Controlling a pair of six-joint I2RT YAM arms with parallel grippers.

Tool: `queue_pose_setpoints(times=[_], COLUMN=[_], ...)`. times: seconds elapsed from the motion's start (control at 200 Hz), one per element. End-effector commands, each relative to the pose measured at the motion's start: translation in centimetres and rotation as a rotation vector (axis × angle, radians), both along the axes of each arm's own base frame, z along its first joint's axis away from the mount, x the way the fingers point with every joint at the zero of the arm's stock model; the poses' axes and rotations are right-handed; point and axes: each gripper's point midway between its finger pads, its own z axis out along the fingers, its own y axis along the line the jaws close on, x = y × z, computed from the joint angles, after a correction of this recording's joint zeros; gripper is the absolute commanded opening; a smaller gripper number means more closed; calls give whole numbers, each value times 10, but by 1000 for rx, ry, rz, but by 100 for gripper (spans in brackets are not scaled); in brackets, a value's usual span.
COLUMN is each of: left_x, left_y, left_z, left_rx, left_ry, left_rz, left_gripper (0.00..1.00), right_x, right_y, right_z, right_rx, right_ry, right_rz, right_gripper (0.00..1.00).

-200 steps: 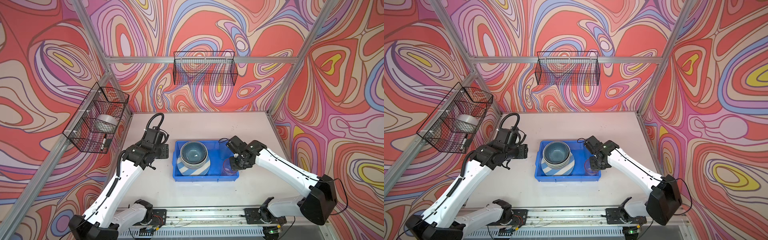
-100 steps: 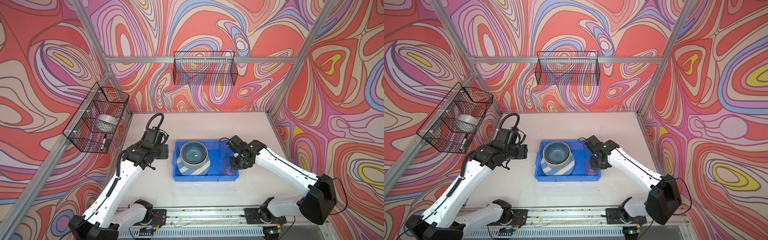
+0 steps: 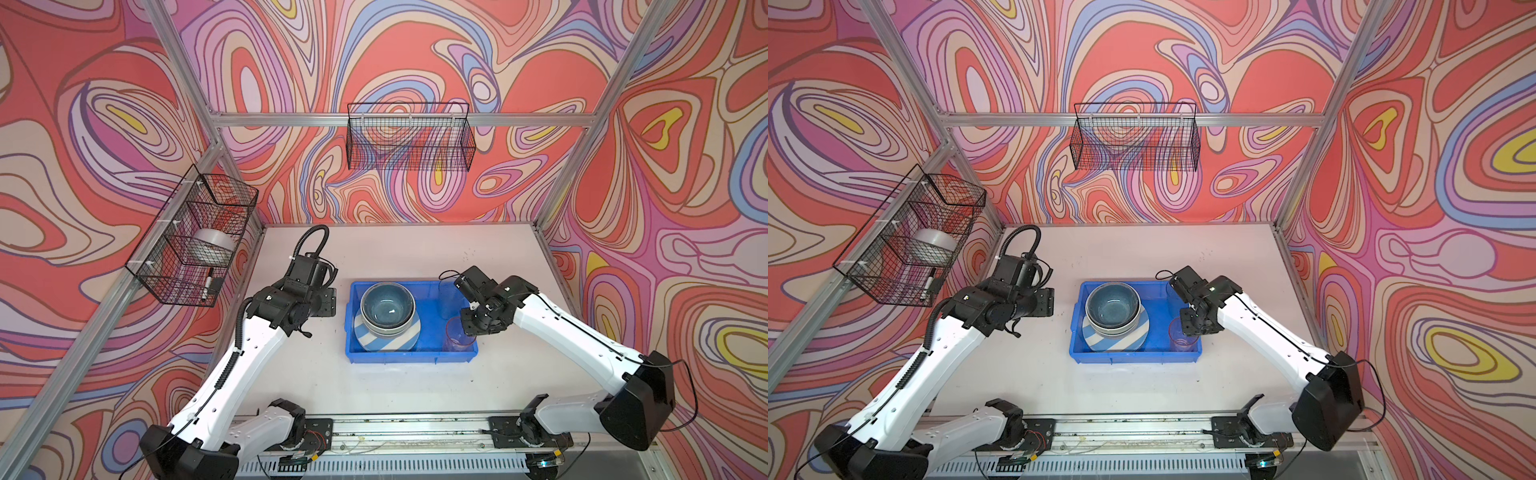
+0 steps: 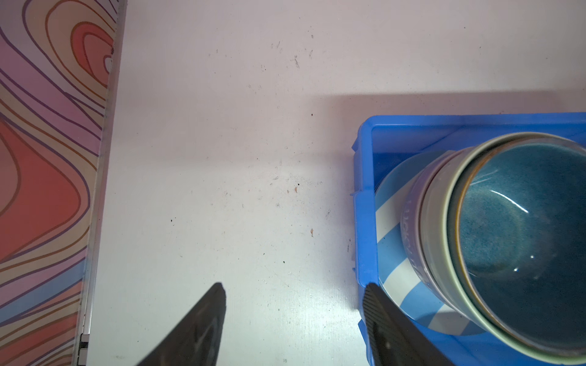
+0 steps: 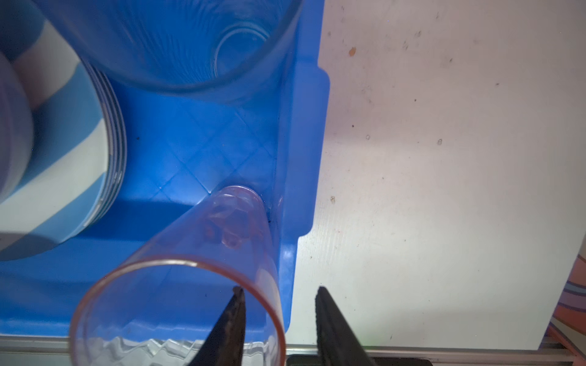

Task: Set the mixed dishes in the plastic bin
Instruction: 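Open the right gripper and raise it away from the pink cup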

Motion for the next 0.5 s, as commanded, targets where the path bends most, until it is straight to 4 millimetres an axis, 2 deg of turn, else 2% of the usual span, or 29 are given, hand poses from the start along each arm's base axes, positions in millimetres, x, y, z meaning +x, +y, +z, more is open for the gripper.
queue_pose_setpoints(times=[0.0,0.085,0.215,0.426,0.496], left_x=[11,17,28,45,52], left_y=[5,5,16,23,26], left_z=[12,11,12,12,5], left_rx=[23,29,42,23,38], left_ry=[-43,-49,-74,-116,-137], left_rz=[4,-9,8,-11,-12], left_gripper=[74,78,88,91,92], right_x=[8,16,31,59,71], right_y=[-6,-9,-16,-39,-49], right_z=[27,41,67,96,104], right_rx=[-3,-7,-7,-15,-12], right_ry=[-81,-136,-236,-392,-448], right_rz=[-7,-14,-47,-97,-120], right_gripper=[42,47,56,74,85])
